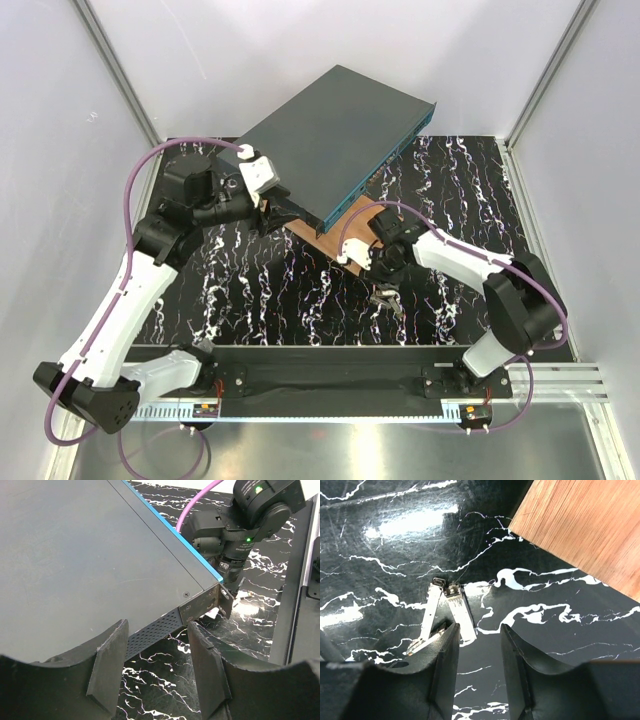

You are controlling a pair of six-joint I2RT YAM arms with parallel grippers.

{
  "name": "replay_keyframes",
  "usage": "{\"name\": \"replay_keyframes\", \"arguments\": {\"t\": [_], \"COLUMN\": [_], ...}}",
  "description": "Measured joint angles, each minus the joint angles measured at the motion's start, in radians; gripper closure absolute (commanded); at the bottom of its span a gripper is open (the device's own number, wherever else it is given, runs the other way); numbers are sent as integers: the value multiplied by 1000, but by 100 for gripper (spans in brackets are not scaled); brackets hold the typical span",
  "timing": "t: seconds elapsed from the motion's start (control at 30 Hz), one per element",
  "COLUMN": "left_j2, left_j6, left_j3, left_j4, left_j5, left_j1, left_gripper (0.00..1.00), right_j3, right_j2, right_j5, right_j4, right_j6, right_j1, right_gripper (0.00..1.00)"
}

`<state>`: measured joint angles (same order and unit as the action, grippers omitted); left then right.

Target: Insert the plug into the switch port

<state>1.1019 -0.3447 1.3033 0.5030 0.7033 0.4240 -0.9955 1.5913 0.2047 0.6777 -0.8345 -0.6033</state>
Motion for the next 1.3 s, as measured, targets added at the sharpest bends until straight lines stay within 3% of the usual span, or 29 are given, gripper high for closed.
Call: {"name": "replay_keyframes", "arguments": {"t": [0.87, 1.07, 1.17, 1.3], "left_j2": [21, 27, 30, 33], "left_j6": [13, 28, 37, 82], "left_j3": [13, 13, 13, 23], "left_j4": [-5, -11, -11, -21], "left_j5": [0, -1, -3, -3], "left_j1": [0, 0, 0, 0], "left_gripper": [44, 44, 44, 44], "right_j3": [2, -5, -5, 11], "right_j2": [90, 110, 107, 70], "right_j5": [-1, -4, -3, 7], "right_j4": [-1, -19, -19, -5], "right_j6": [-15, -10, -12, 8], "right_j1": [-38, -52, -52, -44], "right_gripper": [54, 73, 98, 100]}}
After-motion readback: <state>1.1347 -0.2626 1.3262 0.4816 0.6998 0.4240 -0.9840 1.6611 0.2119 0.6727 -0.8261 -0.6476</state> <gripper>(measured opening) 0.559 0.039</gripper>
